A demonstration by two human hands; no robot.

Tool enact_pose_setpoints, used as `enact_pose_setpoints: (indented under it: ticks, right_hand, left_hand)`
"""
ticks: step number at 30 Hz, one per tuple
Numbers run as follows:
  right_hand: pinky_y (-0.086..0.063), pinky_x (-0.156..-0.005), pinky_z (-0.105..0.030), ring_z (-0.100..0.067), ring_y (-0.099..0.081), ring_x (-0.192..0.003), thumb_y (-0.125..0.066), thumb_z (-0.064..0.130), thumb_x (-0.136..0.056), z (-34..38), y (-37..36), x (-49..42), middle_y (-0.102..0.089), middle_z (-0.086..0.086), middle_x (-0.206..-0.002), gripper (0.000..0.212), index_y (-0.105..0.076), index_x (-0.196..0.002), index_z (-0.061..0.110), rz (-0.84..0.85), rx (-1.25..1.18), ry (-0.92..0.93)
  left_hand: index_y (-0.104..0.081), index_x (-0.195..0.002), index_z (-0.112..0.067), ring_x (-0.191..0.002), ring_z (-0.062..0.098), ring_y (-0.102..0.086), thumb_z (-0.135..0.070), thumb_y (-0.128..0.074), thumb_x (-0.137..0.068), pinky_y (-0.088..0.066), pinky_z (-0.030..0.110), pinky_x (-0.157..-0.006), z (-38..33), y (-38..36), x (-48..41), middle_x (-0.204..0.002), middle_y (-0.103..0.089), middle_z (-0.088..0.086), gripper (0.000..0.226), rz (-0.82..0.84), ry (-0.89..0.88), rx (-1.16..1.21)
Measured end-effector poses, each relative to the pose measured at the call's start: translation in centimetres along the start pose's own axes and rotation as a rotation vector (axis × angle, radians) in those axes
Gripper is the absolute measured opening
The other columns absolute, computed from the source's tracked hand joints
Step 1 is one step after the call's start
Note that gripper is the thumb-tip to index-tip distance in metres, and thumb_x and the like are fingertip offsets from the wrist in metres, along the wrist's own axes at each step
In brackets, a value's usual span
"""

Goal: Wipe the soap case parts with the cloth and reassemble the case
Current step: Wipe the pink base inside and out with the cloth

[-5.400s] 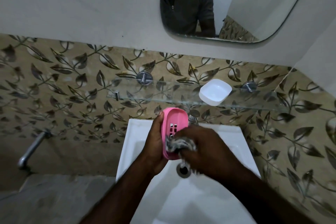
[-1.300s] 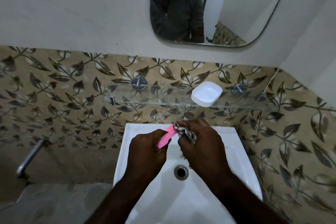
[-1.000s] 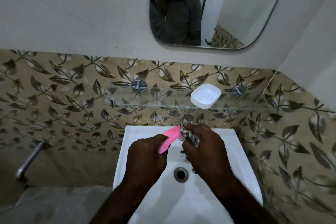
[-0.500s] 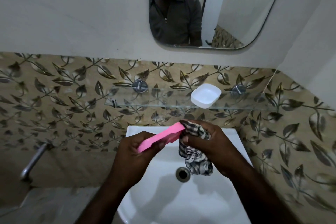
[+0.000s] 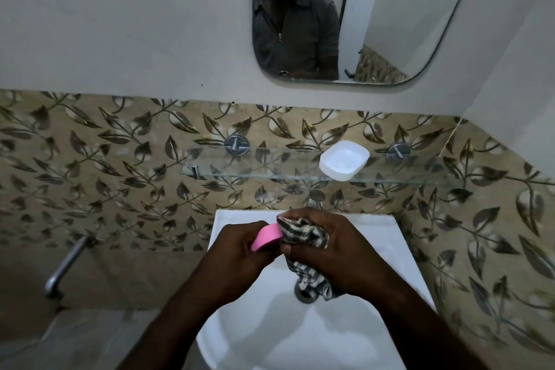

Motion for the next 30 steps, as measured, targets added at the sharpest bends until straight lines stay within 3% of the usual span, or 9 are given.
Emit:
enact_pose_setpoints:
  ticks: [2,6,10,13,17,21,24,28,30]
  right_hand:
    - [-0.055,-0.083,-0.027,-0.008,-0.07,-0.094,-0.083,0.015,-0.075,-0.6,0.7,0.0,-0.074,0.007,-0.1,0.037,-0.068,-0.107,0.026,-0.106,-0.102,-0.075]
    - [-0.055,-0.082,-0.038,-0.012,-0.071,-0.085,-0.078,0.022,-0.08,-2.1,2.6,-0.2,-0.074,0.005,-0.091,0.023,-0.066,-0.099,0.027,-0.42,-0.052,-0.15]
    - [-0.047,-0.084,-0.023,-0.006,-0.06,-0.098,-0.062,0.011,-0.081,0.7,-0.7,0.4,-0.066,0.011,-0.107,0.038,-0.065,-0.113,0.031,-0.28,0.428,0.245]
    - [-0.048,-0.082,-0.028,-0.018,-0.056,-0.098,-0.057,0.005,-0.068,0.4,-2.0,0.6,-0.065,0.003,-0.112,0.054,-0.066,-0.117,0.025,-0.259,0.721,0.404]
    - [-0.056,-0.078,-0.04,-0.017,-0.065,-0.091,-0.051,0.008,-0.069,-1.8,-0.2,-0.4,-0.064,0.013,-0.103,0.054,-0.068,-0.116,0.027,-0.397,0.507,0.144]
    - [-0.046,-0.085,-0.022,-0.015,-0.059,-0.098,-0.056,0.004,-0.065,0.0,-2.1,0.3,-0.068,0.006,-0.109,0.056,-0.067,-0.117,0.024,-0.394,0.6,0.259]
    - [-0.05,-0.082,-0.029,-0.02,-0.059,-0.096,-0.058,0.003,-0.064,0.5,-2.9,0.5,-0.067,0.005,-0.113,0.057,-0.065,-0.117,0.024,-0.33,0.702,0.359]
    - [-0.06,-0.064,-0.044,-0.01,-0.069,-0.075,-0.054,-0.001,-0.075,-1.6,-1.3,-0.4,-0.068,0.011,-0.1,0.052,-0.07,-0.11,0.034,-0.344,0.355,0.101]
    - [-0.06,-0.067,-0.036,-0.005,-0.068,-0.076,-0.055,-0.001,-0.075,-1.1,-1.3,-0.2,-0.069,0.01,-0.103,0.051,-0.07,-0.109,0.034,-0.35,0.332,0.108]
  left_hand:
    - [-0.067,-0.078,-0.019,-0.061,0.014,-0.049,-0.044,-0.065,-0.079,-0.045,0.046,-0.058,0.5,0.1,0.1,-0.066,-0.059,0.014,0.025,-0.056,0.032,-0.016]
    - [-0.066,-0.074,-0.04,-0.055,0.01,-0.045,-0.031,-0.065,-0.081,-0.035,0.031,-0.055,0.9,0.0,0.2,-0.057,-0.053,-0.007,0.012,-0.087,0.05,-0.089]
    - [-0.06,-0.063,-0.035,-0.051,-0.002,-0.041,-0.016,-0.068,-0.087,-0.033,0.022,-0.053,0.1,-0.6,-0.5,-0.052,-0.052,-0.015,0.032,-0.087,-0.01,-0.123]
    - [-0.06,-0.062,-0.031,-0.051,-0.006,-0.043,-0.006,-0.068,-0.086,-0.031,0.012,-0.051,-0.7,-0.3,-0.8,-0.053,-0.054,-0.02,0.036,-0.114,-0.075,-0.134]
    - [-0.058,-0.061,-0.038,-0.048,0.004,-0.031,-0.011,-0.067,-0.087,-0.024,0.02,-0.047,-0.2,0.0,-0.8,-0.049,-0.042,-0.012,0.038,-0.149,-0.041,-0.118]
    - [-0.057,-0.063,-0.027,-0.051,0.002,-0.036,-0.019,-0.065,-0.085,-0.029,0.023,-0.05,-0.5,0.3,-1.2,-0.052,-0.046,-0.013,0.025,-0.162,-0.08,-0.166]
    - [-0.052,-0.061,-0.03,-0.05,0.0,-0.039,-0.013,-0.066,-0.085,-0.028,0.017,-0.05,-0.7,0.4,-1.2,-0.052,-0.049,-0.015,0.033,-0.153,-0.131,-0.211]
    - [-0.045,-0.056,-0.032,-0.046,0.007,-0.032,-0.017,-0.067,-0.083,-0.021,0.018,-0.046,-0.2,0.4,-0.8,-0.049,-0.042,-0.009,0.037,-0.156,-0.1,-0.294]
    - [-0.048,-0.059,-0.028,-0.047,0.009,-0.033,-0.022,-0.065,-0.081,-0.023,0.02,-0.046,-0.3,0.2,-0.7,-0.048,-0.041,-0.009,0.028,-0.169,-0.081,-0.29]
Point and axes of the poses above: each hand's wrist, its own x-axis away from the middle knuckle, its own y-axis out of the back of the hand, z = x × y, the point moved 3 cm from there along -x, towards the middle knuckle
